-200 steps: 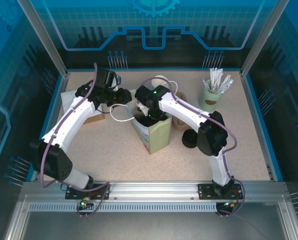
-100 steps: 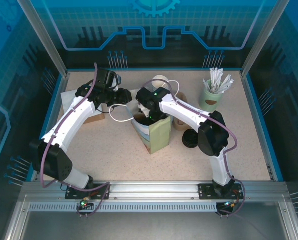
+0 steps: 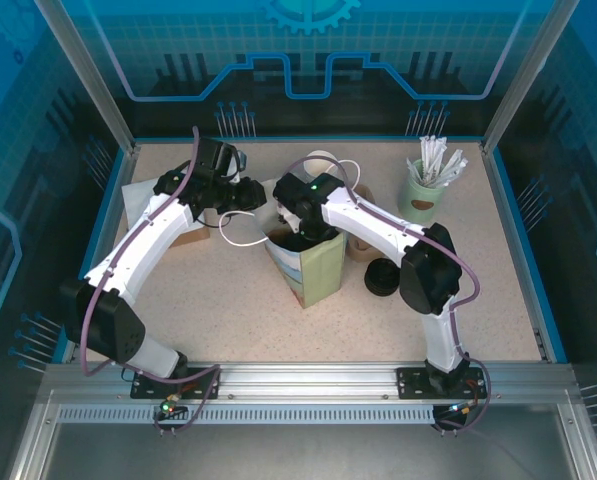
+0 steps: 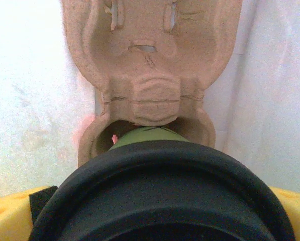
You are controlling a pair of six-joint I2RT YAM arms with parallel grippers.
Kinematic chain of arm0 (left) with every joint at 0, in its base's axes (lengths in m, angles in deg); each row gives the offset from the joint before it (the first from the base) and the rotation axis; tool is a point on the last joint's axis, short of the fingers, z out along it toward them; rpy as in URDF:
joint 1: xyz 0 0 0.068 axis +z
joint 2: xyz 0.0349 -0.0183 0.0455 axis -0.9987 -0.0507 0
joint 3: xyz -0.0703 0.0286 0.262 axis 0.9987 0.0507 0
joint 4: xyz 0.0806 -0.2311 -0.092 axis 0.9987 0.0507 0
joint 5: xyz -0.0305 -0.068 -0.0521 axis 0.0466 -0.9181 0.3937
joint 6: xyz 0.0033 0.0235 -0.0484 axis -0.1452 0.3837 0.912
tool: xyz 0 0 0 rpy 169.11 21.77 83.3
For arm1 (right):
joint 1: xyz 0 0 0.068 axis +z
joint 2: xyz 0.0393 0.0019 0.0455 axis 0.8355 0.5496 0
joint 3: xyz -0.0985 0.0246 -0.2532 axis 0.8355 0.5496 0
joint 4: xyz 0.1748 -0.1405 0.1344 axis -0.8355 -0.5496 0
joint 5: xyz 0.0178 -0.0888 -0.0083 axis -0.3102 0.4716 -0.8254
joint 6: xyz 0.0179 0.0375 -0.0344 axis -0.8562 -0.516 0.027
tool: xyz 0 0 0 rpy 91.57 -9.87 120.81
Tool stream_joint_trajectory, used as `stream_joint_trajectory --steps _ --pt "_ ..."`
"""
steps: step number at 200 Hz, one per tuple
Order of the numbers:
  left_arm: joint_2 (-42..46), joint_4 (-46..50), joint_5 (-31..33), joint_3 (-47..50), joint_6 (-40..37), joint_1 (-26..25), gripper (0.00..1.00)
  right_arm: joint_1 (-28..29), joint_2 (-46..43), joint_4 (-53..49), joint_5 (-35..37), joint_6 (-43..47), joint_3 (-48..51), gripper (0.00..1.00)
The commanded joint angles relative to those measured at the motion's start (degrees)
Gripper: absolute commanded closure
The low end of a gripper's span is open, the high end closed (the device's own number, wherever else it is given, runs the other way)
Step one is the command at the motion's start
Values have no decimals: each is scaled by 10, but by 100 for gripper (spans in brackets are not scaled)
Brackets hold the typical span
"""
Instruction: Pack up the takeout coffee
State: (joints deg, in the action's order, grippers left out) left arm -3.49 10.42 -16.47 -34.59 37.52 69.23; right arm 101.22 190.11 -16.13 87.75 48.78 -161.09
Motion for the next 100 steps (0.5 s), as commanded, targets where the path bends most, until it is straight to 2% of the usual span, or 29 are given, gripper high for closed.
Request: stream_joint_trajectory --steps 1,100 --pt "12 13 9 -16 1 -7 71 -10 -21 -11 2 -10 -13 0" --pt "12 11 16 -15 1 -8 72 -9 -33 2 6 -14 2 0"
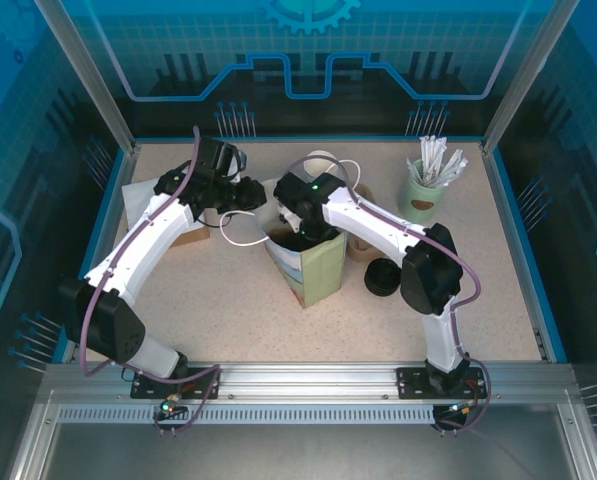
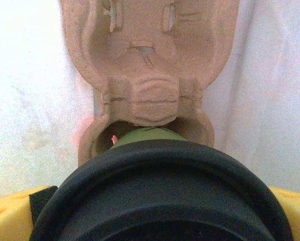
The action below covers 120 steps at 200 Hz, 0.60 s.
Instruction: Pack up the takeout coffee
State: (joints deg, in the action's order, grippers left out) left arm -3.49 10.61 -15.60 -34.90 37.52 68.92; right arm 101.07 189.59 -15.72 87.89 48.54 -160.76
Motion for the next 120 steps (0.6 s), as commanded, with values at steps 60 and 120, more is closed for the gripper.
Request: stream_joint_trajectory --steps 60,120 --pt "21 5 11 -12 -5 -10 76 -9 -32 -10 6 -16 -18 0" --pt "17 6 14 -13 -4 -13 77 -9 -33 -24 10 -19 -41 0"
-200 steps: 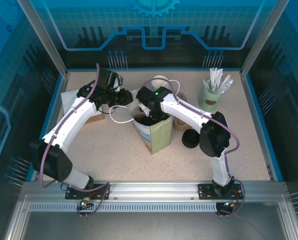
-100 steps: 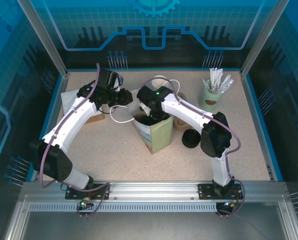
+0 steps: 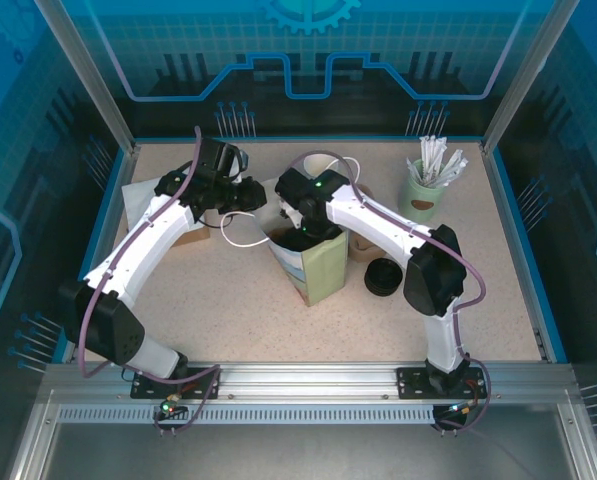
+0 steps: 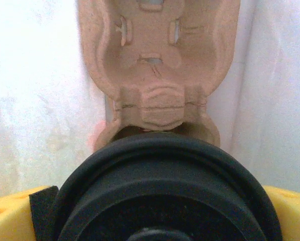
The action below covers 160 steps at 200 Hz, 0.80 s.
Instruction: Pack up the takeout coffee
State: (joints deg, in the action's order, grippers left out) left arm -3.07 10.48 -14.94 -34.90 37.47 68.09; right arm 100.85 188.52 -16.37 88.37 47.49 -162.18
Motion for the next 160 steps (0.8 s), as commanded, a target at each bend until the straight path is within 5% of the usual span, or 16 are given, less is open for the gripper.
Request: stream_joint_trajectory --steps 1,160 --pt "13 8 7 -13 -4 -5 76 -7 -22 -18 5 -9 -27 0" --pt "5 13 12 -18 0 -7 75 -10 -34 -83 19 -8 -118 0"
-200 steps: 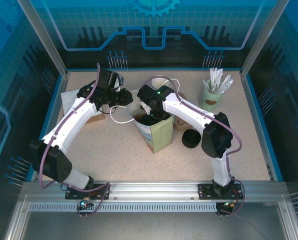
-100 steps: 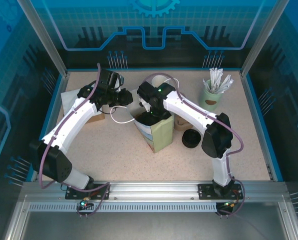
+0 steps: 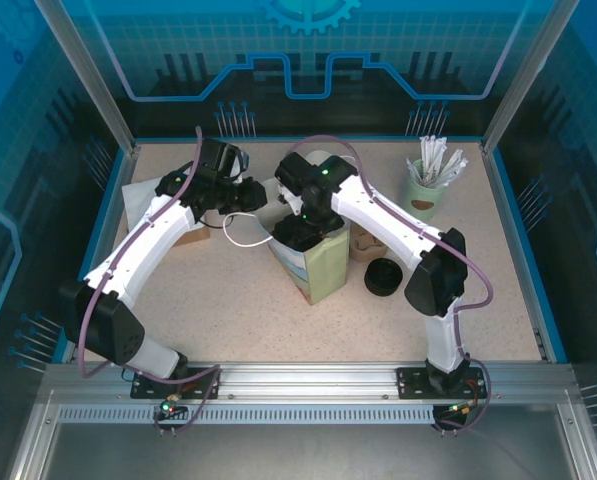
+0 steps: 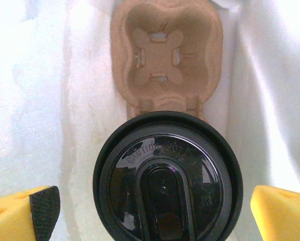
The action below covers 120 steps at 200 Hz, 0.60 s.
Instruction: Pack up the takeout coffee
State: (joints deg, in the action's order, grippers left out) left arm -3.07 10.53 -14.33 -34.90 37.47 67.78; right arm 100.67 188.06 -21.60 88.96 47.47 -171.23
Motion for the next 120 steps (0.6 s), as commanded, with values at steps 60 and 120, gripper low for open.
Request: stream_joint_trajectory --steps 60,120 --pt "0 13 4 -22 4 -5 74 -9 -39 -59 23 -1 -74 0" --pt "-3 20 3 -31 1 -6 70 -14 -39 -88 22 11 -140 0"
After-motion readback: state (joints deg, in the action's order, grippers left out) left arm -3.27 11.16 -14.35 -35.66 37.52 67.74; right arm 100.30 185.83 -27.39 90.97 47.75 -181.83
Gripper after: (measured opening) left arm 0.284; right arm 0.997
